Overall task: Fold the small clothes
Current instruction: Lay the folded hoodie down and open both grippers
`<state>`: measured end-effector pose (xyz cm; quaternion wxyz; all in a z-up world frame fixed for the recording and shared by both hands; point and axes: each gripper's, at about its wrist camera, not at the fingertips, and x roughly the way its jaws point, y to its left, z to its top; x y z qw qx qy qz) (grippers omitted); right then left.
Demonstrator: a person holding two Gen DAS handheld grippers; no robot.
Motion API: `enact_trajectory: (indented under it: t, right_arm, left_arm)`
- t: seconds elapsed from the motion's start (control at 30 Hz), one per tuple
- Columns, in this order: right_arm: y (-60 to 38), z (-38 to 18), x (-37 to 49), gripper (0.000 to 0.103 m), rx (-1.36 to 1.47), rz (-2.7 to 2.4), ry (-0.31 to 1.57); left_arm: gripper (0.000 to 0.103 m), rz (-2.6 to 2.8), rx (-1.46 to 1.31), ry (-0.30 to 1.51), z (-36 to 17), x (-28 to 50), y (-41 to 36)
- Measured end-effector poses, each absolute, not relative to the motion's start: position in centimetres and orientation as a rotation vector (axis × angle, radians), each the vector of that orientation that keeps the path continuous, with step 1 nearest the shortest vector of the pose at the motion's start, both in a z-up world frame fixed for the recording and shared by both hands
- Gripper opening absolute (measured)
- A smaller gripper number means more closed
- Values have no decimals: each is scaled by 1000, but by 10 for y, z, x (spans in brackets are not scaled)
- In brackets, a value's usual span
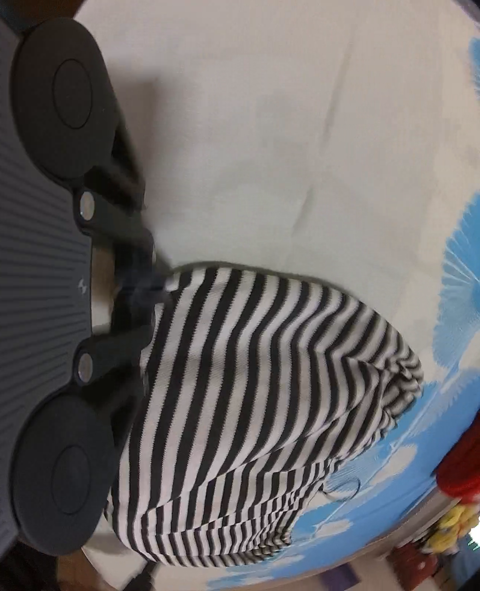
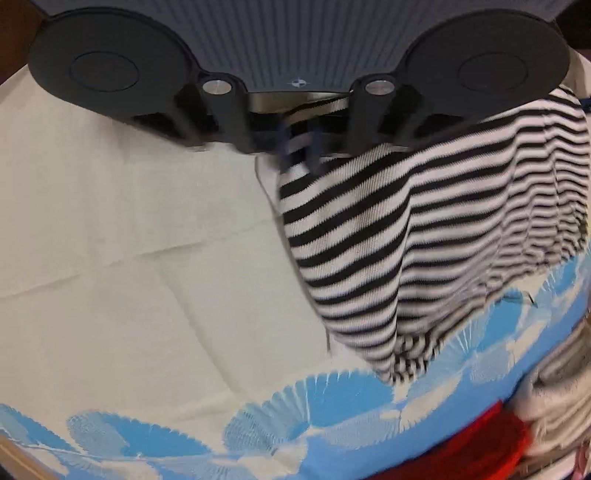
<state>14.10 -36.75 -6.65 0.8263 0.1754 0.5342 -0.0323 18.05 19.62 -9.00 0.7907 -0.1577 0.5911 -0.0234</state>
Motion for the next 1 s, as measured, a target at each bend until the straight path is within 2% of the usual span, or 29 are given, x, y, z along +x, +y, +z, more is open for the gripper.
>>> enact_trajectory:
  t: [0.13,0.23,0.33,0.4,0.5,0.57,0.63,0.7,0.8,0.87,0.93,1.0]
  right_arm:
    - [-392,-38,123,3,521,-63,983]
    - [-400,-34,114,0,525,-74,981]
    - [-396,-54,118,0,436,-112,1116]
    - [-391,-60,121,0,398,-106,1152]
    - [-381,-41,120,5,283,-129,1043]
    - [-379,-28,119,5,309,-68,958]
    - [-371,-23,120,6,338,25,923]
    - [-357,-27,124,8,322,109,941]
    - [-336,-47,136,13,233,144,1058]
    - [-327,-75,144,13,98,52,1210]
    - [-326,-75,148,13,95,28,1212]
    - [-323,-59,151,13,123,24,1116]
  left_arm:
    - [0,12,-418,1090,-58,165,222]
    - [0,41,-354,1196,-71,165,215]
    - [2,24,-240,1301,-85,168,200]
    - [3,50,-174,1214,-69,168,195]
    - [7,-29,-211,1050,-41,163,189]
    - [9,-144,-272,1047,-39,163,178]
    - [16,-250,-267,1116,-49,169,158]
    - [28,-300,-169,1191,-62,174,133]
    - [30,-257,7,1280,-84,174,110]
    - [30,-233,-41,1270,-78,178,114]
    - [30,-204,-127,1200,-65,180,125]
    - [30,-202,-201,1124,-52,183,134]
